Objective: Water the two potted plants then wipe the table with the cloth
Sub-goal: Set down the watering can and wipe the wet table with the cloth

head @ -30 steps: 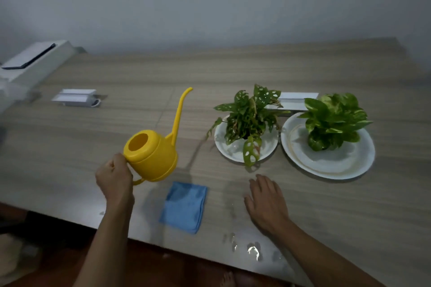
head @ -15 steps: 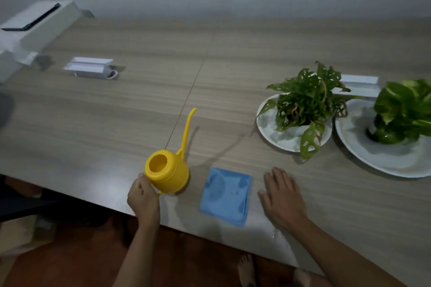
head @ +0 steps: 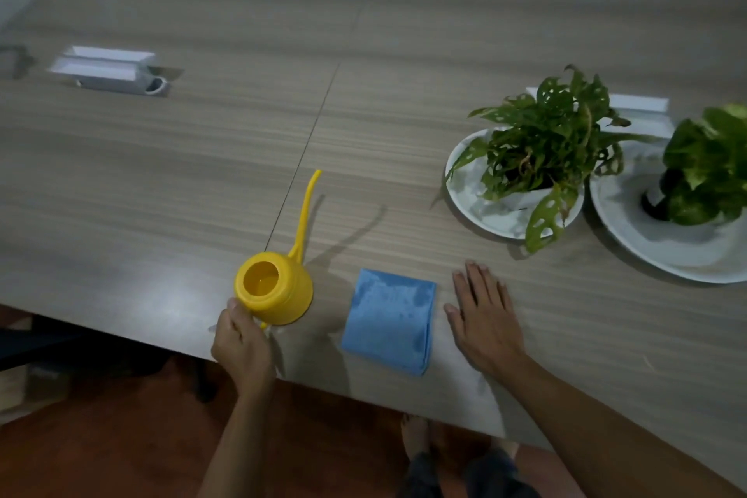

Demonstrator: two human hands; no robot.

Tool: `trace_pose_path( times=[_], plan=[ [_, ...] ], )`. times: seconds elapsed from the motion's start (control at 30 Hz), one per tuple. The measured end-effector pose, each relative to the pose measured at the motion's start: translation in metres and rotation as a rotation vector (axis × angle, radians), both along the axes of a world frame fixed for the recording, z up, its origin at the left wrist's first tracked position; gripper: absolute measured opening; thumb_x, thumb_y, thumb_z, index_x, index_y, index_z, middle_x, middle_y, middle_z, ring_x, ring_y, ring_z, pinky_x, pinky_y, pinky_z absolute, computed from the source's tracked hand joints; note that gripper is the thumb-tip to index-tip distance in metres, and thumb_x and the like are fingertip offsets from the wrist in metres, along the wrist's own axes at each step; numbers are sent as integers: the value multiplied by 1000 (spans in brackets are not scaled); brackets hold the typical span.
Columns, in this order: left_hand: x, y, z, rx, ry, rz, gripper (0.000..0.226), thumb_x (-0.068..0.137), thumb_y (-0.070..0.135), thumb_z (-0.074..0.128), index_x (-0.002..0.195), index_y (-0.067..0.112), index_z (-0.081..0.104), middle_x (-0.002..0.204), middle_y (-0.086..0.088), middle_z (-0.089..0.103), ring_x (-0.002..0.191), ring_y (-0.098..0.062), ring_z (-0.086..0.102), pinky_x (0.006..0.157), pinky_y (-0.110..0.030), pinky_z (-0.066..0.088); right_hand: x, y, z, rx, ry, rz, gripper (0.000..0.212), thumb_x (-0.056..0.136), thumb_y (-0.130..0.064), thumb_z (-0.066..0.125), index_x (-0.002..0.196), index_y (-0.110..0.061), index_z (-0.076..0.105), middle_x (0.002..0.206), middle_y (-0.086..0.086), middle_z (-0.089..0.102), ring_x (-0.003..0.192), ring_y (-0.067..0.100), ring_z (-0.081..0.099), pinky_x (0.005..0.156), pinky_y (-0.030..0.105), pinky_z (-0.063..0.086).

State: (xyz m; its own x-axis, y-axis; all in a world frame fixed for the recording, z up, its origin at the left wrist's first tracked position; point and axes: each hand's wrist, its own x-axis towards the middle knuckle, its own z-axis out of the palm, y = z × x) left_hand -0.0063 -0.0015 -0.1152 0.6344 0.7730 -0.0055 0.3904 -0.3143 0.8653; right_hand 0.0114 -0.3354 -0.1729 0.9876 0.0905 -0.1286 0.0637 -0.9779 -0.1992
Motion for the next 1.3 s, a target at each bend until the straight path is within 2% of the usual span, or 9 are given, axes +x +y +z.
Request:
trace_pose_path(
  times=[0.1, 0.23, 0.33, 0.43, 0.6, 0.73, 0.83, 1.07, 1.3],
  plan=[
    [-4, 5, 0, 54, 28, -26, 47, 107, 38, 36, 77, 4, 47, 74, -10, 51, 74, -26, 49, 70, -42, 40, -1, -1, -2, -7, 4, -1, 61, 99, -47, 22, 152, -16, 23, 161, 8, 17, 148, 24, 9, 118, 43, 3],
    [-33, 10, 12, 355, 49, 59, 48, 97, 44, 40, 100, 0, 60, 103, -23, 58, 103, -41, 53, 88, -54, 43, 1, -1, -3, -5, 11, -5, 62, 99, -49, 22, 152, -17, 25, 162, 7, 17, 149, 23, 8, 118, 43, 3],
    [-49, -28, 15, 556, -74, -356, 45, 99, 38, 44, 109, -2, 62, 108, -25, 62, 105, -40, 54, 91, -50, 41, 4, -8, 2, 30, 0, -24, 61, 99, -50, 25, 151, -19, 27, 161, 5, 18, 148, 24, 10, 118, 45, 6],
    [-38, -78, -12, 538, 8, -807, 56, 106, 48, 31, 126, 8, 64, 130, -17, 60, 120, -37, 56, 99, -52, 46, 9, -24, 9, 37, -16, -71, 59, 99, -50, 27, 151, -20, 29, 161, 4, 19, 148, 24, 12, 118, 45, 7],
    [4, -117, -62, 796, 132, -1219, 51, 105, 39, 35, 152, 21, 44, 162, -6, 36, 150, -31, 31, 114, -49, 38, 18, -59, 16, 2, -14, -113, 57, 101, -49, 23, 151, -22, 27, 161, 0, 19, 147, 23, 11, 118, 47, 10],
    [3, -112, -72, 898, 281, -1201, 58, 107, 50, 19, 159, 28, 28, 169, -2, 19, 155, -30, 17, 119, -53, 24, 18, -84, 11, -27, 39, -158, 58, 100, -51, 16, 152, -26, 22, 161, 1, 18, 148, 26, 6, 118, 47, 7],
    [-18, -127, -68, 895, 332, -1166, 61, 104, 56, 22, 161, 34, 22, 170, -3, 14, 156, -33, 10, 122, -55, 15, 16, -91, 6, -27, 82, -164, 60, 99, -54, 8, 154, -29, 13, 163, 0, 9, 149, 25, -3, 119, 48, 4],
    [20, -123, -67, 918, 355, -1160, 64, 100, 63, 29, 159, 39, 23, 170, -3, 13, 156, -34, 9, 121, -60, 19, 15, -91, 3, -6, 93, -169, 61, 98, -54, 6, 155, -31, 6, 164, -4, 2, 148, 20, -13, 118, 45, -5],
    [-27, -147, -65, 901, 356, -1165, 73, 95, 73, 35, 157, 35, 34, 168, -5, 22, 154, -40, 14, 120, -64, 17, 15, -90, -1, -16, 59, -186, 61, 98, -53, 11, 155, -30, 14, 163, -2, 11, 149, 23, -3, 118, 47, 1]
  ],
)
